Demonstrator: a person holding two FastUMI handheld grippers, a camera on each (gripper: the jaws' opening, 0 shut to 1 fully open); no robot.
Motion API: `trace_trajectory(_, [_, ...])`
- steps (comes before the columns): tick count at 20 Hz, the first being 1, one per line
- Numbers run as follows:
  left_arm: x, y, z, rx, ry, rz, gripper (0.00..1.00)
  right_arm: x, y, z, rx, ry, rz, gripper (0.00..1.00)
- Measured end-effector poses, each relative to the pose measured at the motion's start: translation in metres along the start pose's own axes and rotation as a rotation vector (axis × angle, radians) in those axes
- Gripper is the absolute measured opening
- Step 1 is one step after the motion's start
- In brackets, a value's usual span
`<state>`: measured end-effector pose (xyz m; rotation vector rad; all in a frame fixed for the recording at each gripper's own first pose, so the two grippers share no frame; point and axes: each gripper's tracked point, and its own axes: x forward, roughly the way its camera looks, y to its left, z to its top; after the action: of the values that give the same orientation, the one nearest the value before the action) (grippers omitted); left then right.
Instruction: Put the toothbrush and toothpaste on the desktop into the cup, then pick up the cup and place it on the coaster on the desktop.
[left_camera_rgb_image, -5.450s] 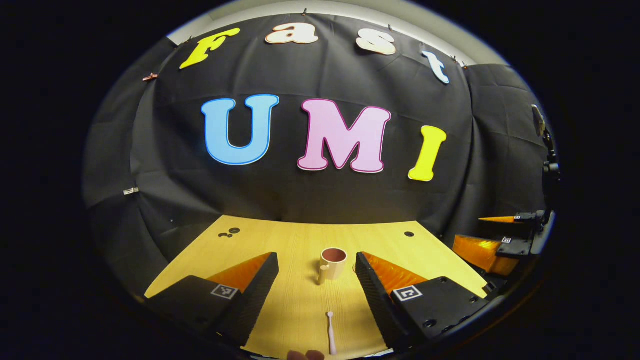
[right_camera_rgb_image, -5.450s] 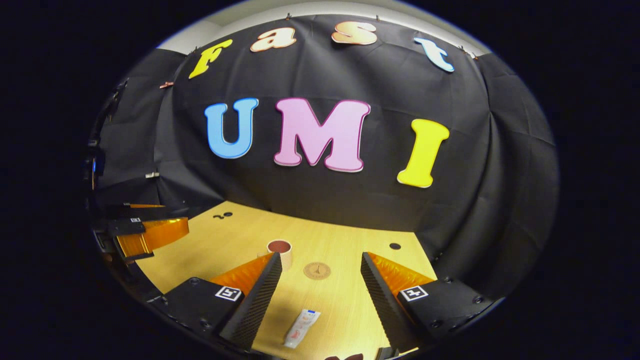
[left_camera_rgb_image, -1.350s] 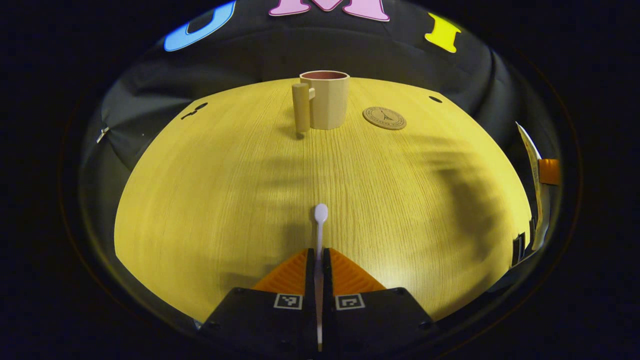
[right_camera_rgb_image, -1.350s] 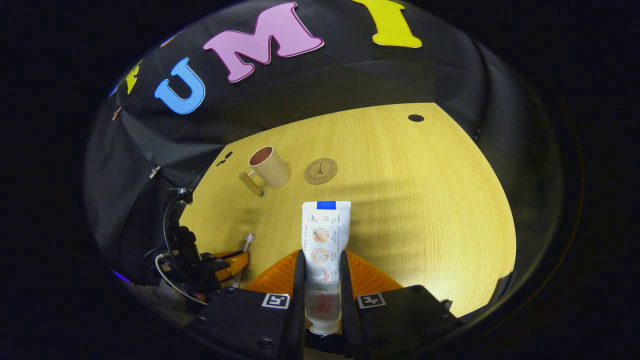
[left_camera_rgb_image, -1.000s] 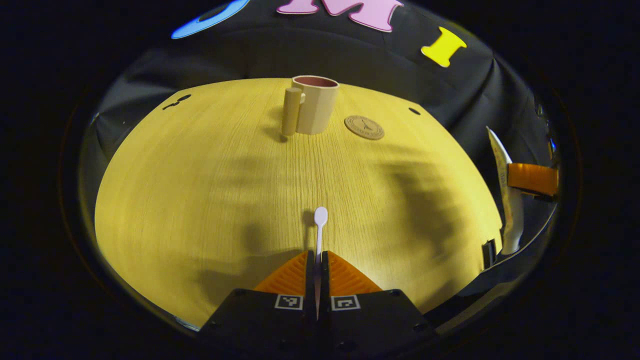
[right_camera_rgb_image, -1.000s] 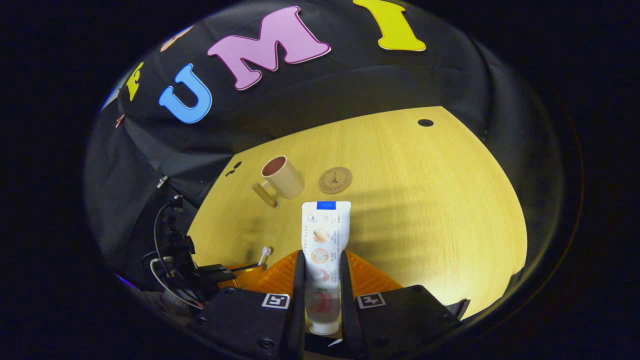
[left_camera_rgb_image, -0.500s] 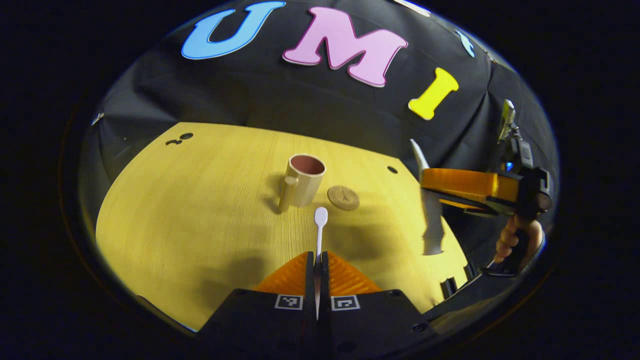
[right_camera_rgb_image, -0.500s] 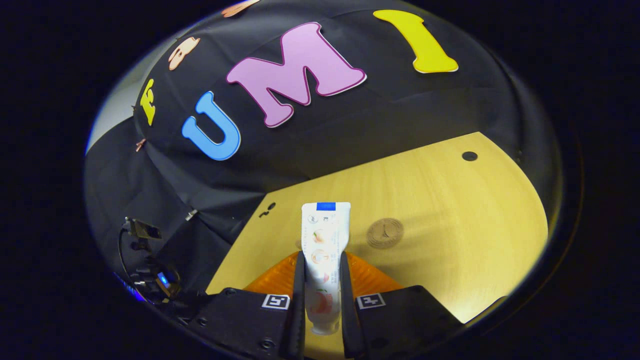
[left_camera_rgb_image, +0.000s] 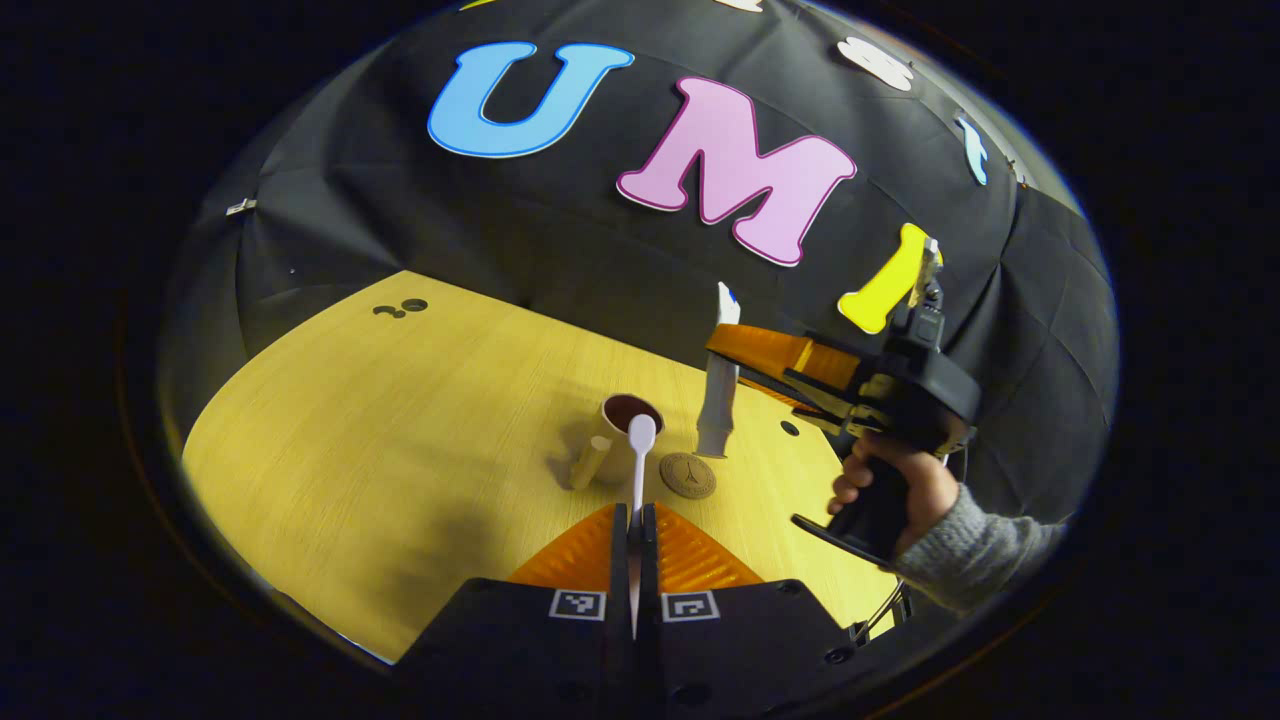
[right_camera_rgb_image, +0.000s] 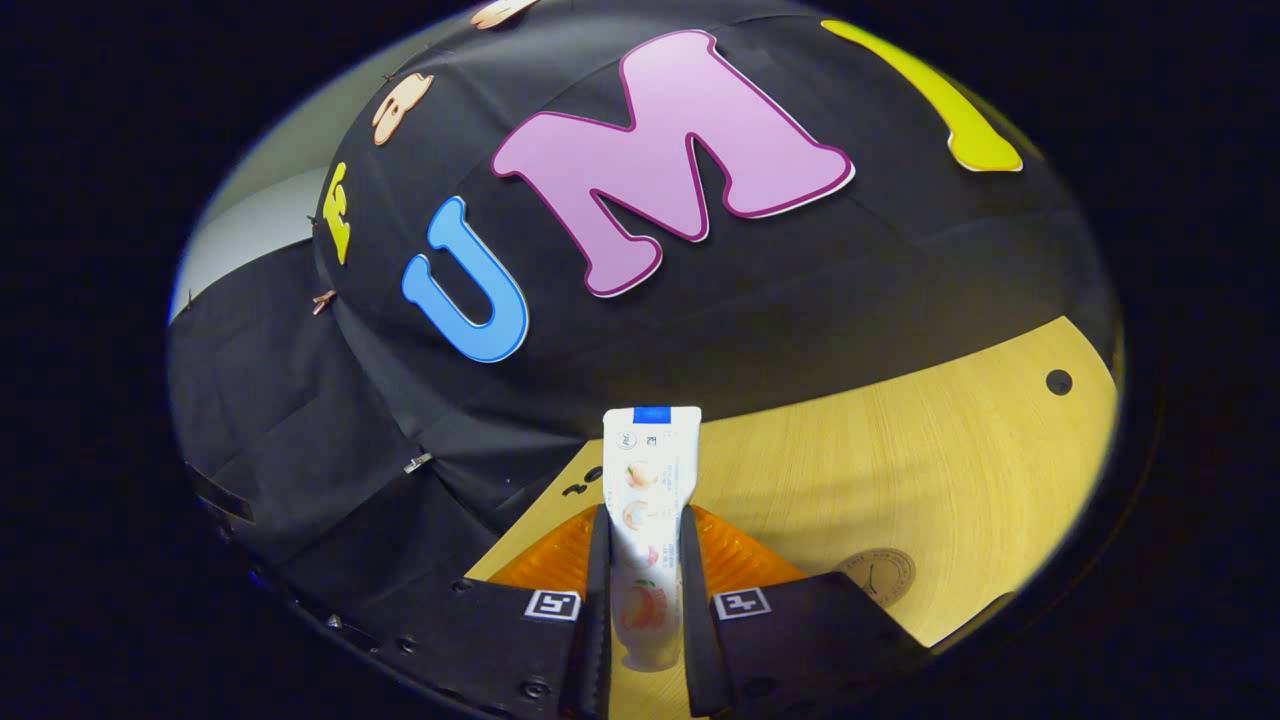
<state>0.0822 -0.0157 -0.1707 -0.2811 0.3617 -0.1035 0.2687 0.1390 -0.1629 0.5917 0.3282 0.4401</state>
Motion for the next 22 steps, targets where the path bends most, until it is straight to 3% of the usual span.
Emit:
trace_trajectory(7, [0.006, 0.000, 0.018, -0.055, -0.082, 0.044, 0.06, 0.065, -0.025, -0.007, -0.077, -0.010, 0.001, 0.33])
trace_trajectory(17, [0.072, -0.016, 0.091, -0.071, -0.269, -0.001, 0.06, 0.089, -0.048, -0.042, -0.148, 0.033, 0.008, 0.33])
trace_trajectory(18, [0.084, -0.015, 0.103, -0.084, -0.298, -0.014, 0.11, 0.089, -0.050, -0.046, -0.146, 0.040, 0.007, 0.39])
trace_trajectory(19, [0.093, -0.013, 0.113, -0.096, -0.322, -0.020, 0.06, 0.090, -0.049, -0.049, -0.136, 0.043, 0.011, 0.28])
trace_trajectory(20, [0.103, -0.010, 0.120, -0.105, -0.342, -0.021, 0.06, 0.089, -0.049, -0.051, -0.129, 0.044, 0.012, 0.28])
trace_trajectory(21, [0.112, -0.008, 0.126, -0.112, -0.360, -0.028, 0.06, 0.087, -0.049, -0.052, -0.132, 0.039, 0.013, 0.35])
trace_trajectory(22, [0.123, -0.005, 0.131, -0.120, -0.375, -0.032, 0.06, 0.086, -0.049, -0.053, -0.136, 0.039, 0.014, 0.29])
